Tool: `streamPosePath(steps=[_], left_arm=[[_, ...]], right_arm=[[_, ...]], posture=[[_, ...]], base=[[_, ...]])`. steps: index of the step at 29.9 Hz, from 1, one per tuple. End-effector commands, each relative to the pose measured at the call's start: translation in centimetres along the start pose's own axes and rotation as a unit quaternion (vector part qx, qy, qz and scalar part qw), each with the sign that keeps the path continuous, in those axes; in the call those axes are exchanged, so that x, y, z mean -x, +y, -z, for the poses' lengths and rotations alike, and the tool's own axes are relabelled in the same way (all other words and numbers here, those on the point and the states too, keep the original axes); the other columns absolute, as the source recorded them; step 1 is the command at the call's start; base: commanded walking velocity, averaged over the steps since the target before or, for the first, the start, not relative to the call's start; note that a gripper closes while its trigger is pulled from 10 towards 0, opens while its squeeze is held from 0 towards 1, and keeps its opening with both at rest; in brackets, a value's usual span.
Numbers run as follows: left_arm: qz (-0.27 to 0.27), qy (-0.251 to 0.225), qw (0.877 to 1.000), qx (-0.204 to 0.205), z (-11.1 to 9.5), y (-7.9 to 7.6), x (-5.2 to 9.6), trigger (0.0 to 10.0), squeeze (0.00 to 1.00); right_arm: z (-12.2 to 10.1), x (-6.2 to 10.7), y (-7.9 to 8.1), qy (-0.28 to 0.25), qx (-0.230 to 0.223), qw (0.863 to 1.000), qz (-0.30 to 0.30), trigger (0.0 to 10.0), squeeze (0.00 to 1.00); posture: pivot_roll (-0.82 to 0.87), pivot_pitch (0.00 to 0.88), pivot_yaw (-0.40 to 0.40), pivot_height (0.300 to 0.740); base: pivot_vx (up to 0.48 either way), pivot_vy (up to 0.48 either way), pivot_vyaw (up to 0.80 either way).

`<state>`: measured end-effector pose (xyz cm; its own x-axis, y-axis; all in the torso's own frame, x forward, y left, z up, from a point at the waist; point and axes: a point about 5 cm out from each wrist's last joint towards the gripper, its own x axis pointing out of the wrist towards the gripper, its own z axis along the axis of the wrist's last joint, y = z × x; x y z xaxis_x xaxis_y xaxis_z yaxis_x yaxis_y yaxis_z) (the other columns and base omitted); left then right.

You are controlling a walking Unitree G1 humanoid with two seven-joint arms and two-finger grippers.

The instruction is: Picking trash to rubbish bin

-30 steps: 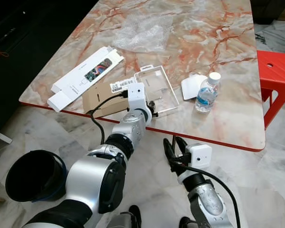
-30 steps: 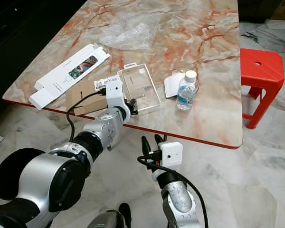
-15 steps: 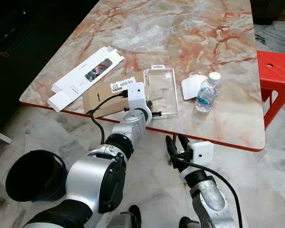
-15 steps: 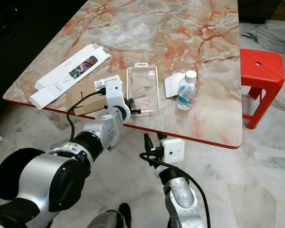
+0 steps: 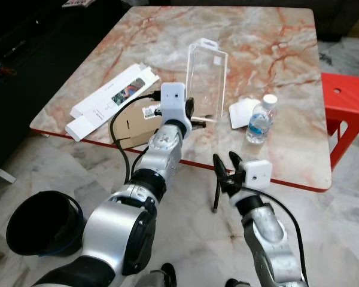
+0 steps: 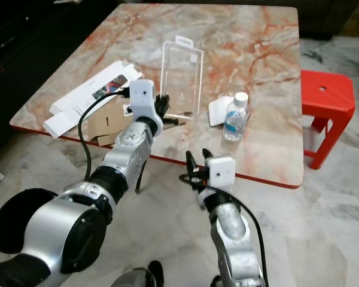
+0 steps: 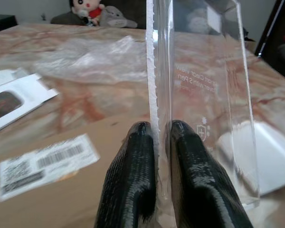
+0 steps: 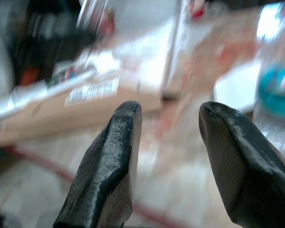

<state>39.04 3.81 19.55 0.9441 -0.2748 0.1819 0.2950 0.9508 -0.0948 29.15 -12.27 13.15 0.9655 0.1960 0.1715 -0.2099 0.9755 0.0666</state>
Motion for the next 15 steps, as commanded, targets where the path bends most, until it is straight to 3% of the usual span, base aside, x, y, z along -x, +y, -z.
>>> streamPosePath(steps=[1,8,15], left_arm=[[0.012,-0.024,0.999,-0.024,-0.2,-0.1,0.3,10.0,0.0],[-0.031,-0.074,0.993,-0.088,-0.1,3.0,2.1,10.0,0.0],[-0.049,-0.079,0.986,-0.141,0.5,4.6,3.3,10.0,0.0]], right_arm=[[0.1,-0.3,0.0,0.0,-0.001,1.0,0.008,10.0,0.0],[-1.3,-1.9,-1.2,-0.034,0.006,0.998,0.045,10.0,0.0],[-1.8,-2.5,-1.9,-0.047,0.014,0.997,0.064,10.0,0.0]], posture=[[0.07,0.045,0.085,0.74],[0.09,0.0,0.075,0.74],[0.09,0.0,0.071,0.74]], base=[[0.0,0.0,0.0],[0.0,0.0,0.0],[0.0,0.0,0.0]])
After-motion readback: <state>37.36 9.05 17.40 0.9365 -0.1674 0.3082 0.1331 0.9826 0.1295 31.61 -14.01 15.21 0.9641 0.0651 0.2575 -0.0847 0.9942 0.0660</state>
